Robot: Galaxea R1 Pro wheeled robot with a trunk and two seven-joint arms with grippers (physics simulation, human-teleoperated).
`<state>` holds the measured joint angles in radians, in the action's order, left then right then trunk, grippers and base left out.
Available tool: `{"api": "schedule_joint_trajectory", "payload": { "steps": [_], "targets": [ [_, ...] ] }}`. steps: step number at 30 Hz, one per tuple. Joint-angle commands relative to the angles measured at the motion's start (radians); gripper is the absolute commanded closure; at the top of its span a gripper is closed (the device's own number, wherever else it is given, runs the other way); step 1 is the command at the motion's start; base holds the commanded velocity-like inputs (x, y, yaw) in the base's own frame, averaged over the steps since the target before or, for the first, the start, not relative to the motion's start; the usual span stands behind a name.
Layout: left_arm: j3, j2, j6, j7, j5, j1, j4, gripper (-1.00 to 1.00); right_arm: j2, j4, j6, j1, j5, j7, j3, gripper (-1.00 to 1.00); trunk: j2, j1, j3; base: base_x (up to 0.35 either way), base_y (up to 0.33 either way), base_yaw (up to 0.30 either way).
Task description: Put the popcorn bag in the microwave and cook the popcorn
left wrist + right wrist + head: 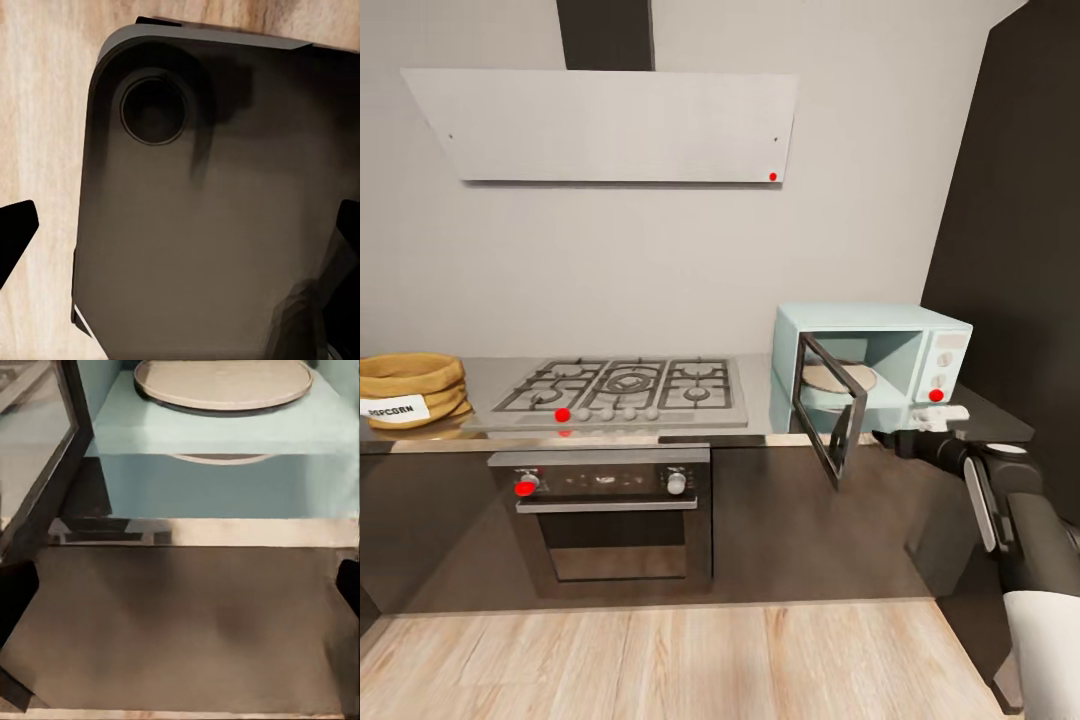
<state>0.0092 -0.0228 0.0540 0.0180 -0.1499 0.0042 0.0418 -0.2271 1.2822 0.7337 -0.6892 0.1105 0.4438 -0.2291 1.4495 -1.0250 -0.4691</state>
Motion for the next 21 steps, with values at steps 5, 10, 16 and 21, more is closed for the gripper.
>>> {"api": "schedule_joint_trajectory", "payload": {
  "steps": [5,10,16,21],
  "targets": [
    [0.000,0.000,0.001,0.002,-0.007,0.000,0.001,-1.00,-0.004,-0.019,0.004,0.000,0.034,-0.046,-0.014,-1.00,0.000,0.000,-0.001,0.000,0.000,0.000],
    [0.000,0.000,0.001,0.002,-0.007,0.000,0.001,-1.00,-0.005,-0.125,0.004,0.000,0.035,-0.047,-0.061,-1.00,0.000,0.000,-0.001,0.000,0.000,0.000],
    [0.002,0.000,0.001,0.002,-0.007,0.000,0.001,-1.00,0.002,-0.575,-0.134,0.000,0.043,-0.050,-0.060,-1.00,0.000,0.000,-0.001,0.000,0.000,0.000],
    [0.003,0.000,0.001,0.002,-0.007,0.000,0.001,-1.00,-0.007,-1.123,-0.454,0.000,0.105,-0.050,-0.055,-1.00,0.000,0.000,-0.001,0.000,0.000,0.000]
  ]
}}
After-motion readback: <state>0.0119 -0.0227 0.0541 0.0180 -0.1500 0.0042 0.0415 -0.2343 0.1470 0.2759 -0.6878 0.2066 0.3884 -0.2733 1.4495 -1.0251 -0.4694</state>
